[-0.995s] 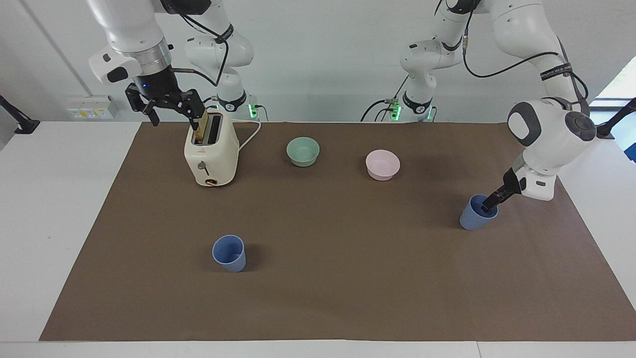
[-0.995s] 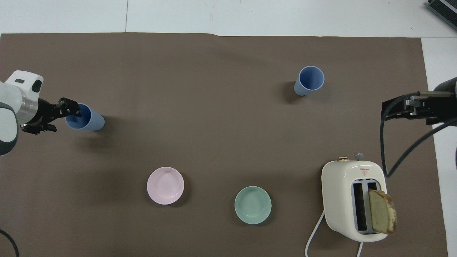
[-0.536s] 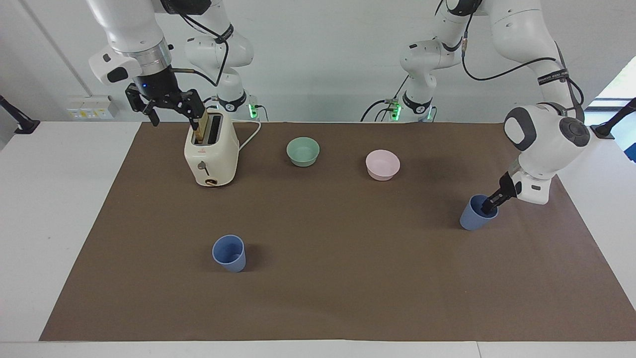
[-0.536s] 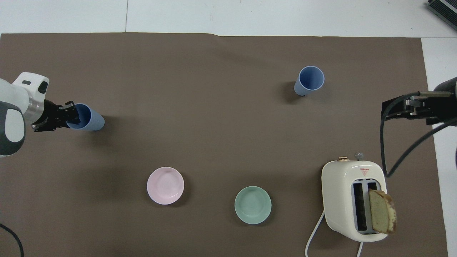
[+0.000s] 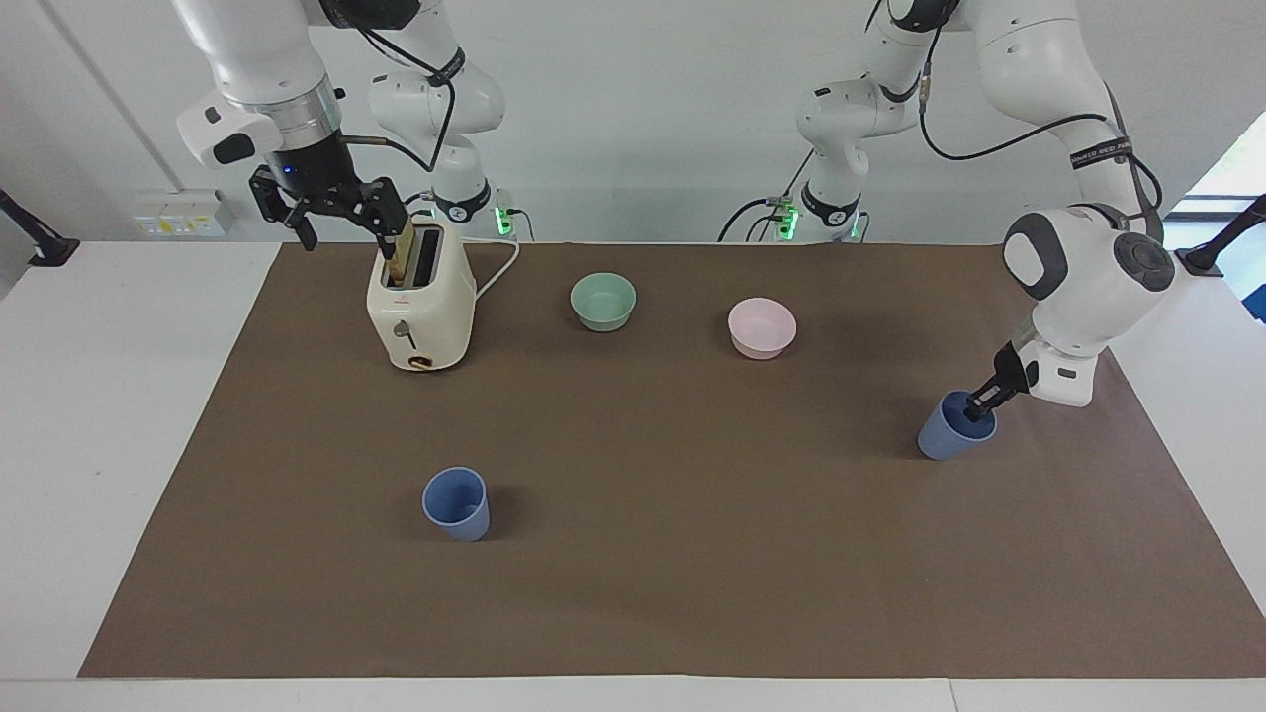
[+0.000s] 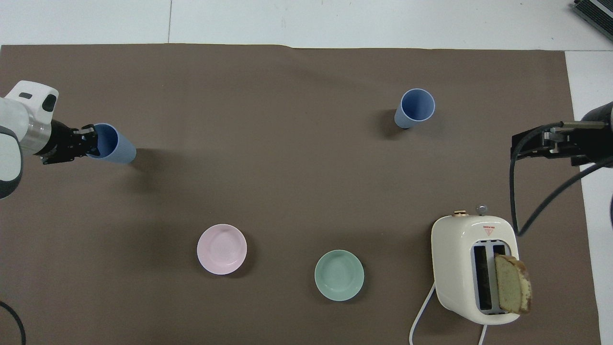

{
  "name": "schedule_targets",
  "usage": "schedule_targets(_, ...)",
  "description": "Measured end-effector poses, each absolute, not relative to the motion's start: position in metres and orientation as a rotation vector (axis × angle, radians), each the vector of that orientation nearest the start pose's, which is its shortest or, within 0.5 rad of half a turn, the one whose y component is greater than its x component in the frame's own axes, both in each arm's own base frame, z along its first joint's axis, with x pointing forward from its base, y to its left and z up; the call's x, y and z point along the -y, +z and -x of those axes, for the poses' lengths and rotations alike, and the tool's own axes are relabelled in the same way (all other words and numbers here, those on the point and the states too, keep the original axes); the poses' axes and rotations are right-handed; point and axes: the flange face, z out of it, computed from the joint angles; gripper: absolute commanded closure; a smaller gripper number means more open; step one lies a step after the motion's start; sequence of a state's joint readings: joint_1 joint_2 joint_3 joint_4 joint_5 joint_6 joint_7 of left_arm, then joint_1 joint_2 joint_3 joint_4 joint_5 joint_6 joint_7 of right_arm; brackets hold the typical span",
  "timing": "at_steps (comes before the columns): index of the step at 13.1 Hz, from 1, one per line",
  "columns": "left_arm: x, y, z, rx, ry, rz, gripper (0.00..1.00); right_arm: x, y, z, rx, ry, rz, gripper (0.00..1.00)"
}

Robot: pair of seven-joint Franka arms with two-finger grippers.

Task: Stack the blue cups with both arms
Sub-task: 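Close the left gripper on the blue cup's rim, then carry the blue cup toward the table center while the right gripper reaches the far cup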

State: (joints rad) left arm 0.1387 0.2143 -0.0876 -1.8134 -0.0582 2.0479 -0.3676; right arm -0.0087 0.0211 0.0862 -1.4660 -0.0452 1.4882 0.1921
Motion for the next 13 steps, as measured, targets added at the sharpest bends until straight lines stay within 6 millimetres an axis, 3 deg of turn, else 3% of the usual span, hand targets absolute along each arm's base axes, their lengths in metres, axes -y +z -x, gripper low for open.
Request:
schedule_targets(3,0.023,0.500,-0.621,0.804,-0.065,3.126,1.00,-0.036,0.648,-0.558,-0.191,-0.012,3.177,0.00)
schedule_targets(5,0.080,0.522,-0.617,0.877,-0.088,3.121,1.00,-0.036,0.638,-0.571,-0.188,-0.050,3.172,0.00)
schedule_targets(8,0.160,0.519,-0.604,0.969,-0.072,3.107,1.00,-0.036,0.610,-0.594,-0.166,-0.057,3.169,0.00)
schedule_targets(10,0.202,0.513,-0.598,1.020,-0.093,3.111,1.00,-0.035,0.593,-0.608,-0.148,-0.049,3.168,0.00)
schedule_targets(13,0.263,0.482,-0.587,1.055,-0.083,3.117,1.00,-0.034,0.574,-0.630,-0.148,-0.063,3.161,0.00)
